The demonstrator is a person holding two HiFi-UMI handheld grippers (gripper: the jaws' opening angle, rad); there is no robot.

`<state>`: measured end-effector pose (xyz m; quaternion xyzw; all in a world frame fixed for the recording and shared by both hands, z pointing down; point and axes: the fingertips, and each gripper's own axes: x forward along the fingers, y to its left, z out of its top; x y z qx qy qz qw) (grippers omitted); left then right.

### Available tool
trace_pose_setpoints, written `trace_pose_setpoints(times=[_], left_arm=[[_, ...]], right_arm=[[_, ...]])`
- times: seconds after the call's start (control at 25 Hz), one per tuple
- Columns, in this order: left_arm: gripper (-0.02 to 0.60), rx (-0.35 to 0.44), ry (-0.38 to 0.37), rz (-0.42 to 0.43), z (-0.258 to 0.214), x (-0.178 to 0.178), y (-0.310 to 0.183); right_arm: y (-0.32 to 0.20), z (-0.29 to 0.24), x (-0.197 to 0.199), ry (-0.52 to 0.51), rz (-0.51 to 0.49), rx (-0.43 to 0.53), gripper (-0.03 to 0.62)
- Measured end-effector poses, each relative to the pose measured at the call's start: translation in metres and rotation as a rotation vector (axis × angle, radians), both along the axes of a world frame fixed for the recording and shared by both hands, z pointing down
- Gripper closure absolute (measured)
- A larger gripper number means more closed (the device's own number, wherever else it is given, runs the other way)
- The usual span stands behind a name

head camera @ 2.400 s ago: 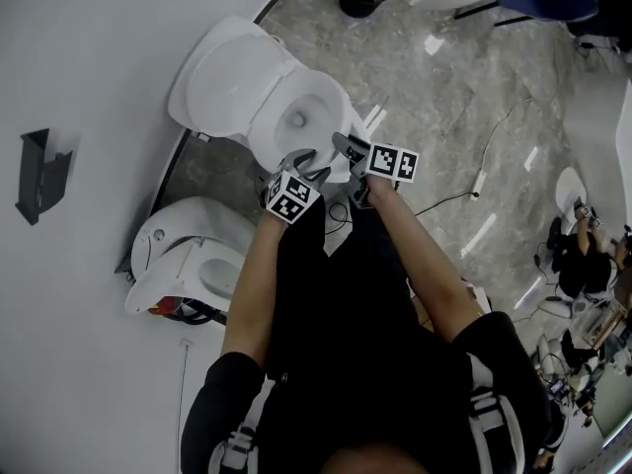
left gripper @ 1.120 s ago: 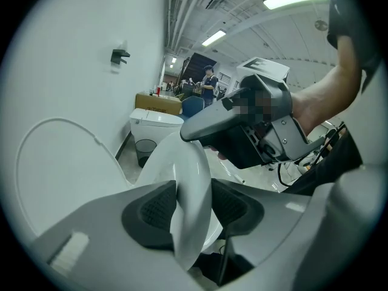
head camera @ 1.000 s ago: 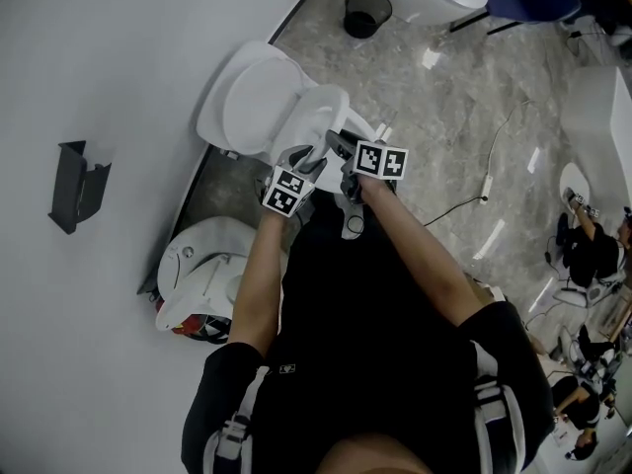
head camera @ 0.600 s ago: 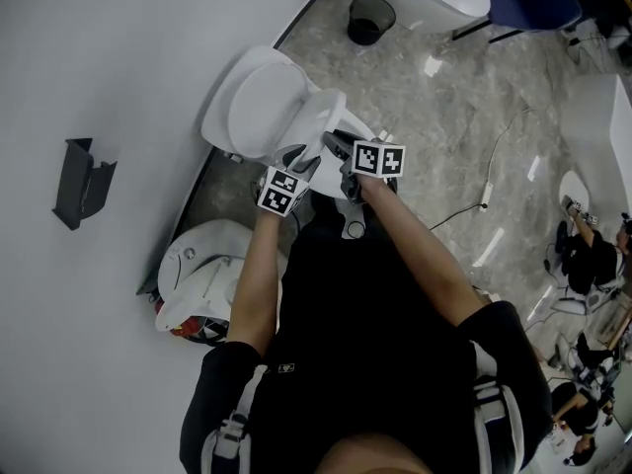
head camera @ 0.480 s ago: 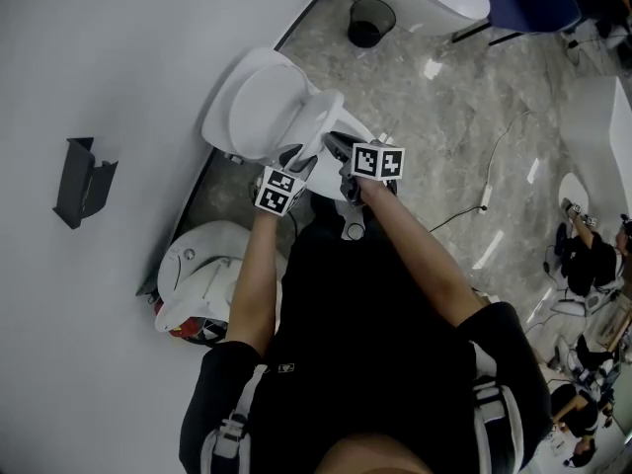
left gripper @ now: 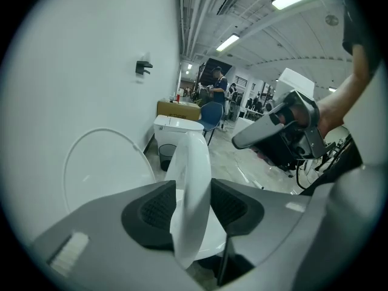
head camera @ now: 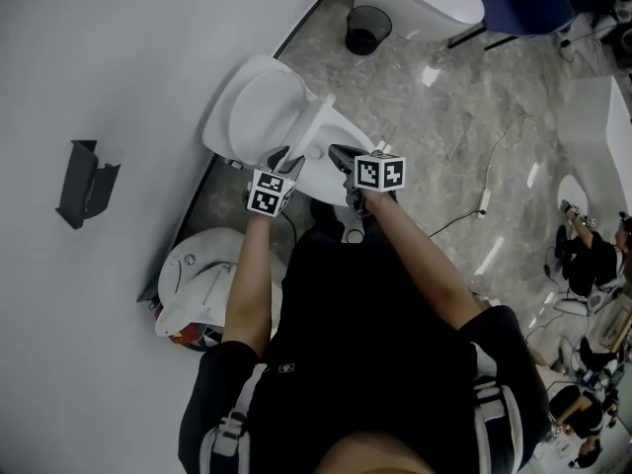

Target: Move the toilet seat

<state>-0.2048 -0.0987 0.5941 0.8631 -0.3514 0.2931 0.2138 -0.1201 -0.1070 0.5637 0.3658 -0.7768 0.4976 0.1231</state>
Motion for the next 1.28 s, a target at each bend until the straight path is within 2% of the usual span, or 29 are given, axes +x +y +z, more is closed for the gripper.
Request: trace_pose_setpoints(times=[0.2,0.36,0.48,0.72,0.96,1.28], left_arm=[[0.405,0.019,-0.048,-0.033,-0.003,-0.013,-0.009],[0.405,0.039,-0.090,-0.027,-0.007,-0.018,-0.016],[0.405,0.044,-0.104,-0.058,-0.008,-0.032,-0.023],[0.405,0.045,-0.104,-0.148,-0.011,-0.049,-0.032],[0.405,0.063,-0.110,-0.226,-0.013,-0.069,-0.045],[0.405,0.081,-0.163,-0.294,-0.013,-0.100,-0.059]], right_arm=[[0.015,-0.005,0.012,0.015,-0.035,0.018,0.592],[0.025,0.004,0.025,0.040,-0.032,0.004,0.592],[0.030,0.007,0.027,0.048,-0.029,-0.003,0.592],[0.027,-0.013,0.025,-0.072,-0.016,0.059,0.592],[0.038,-0.022,0.012,-0.136,-0.090,0.080,0.592],[0.039,-0.015,0.011,-0.105,-0.116,0.067,0.592]])
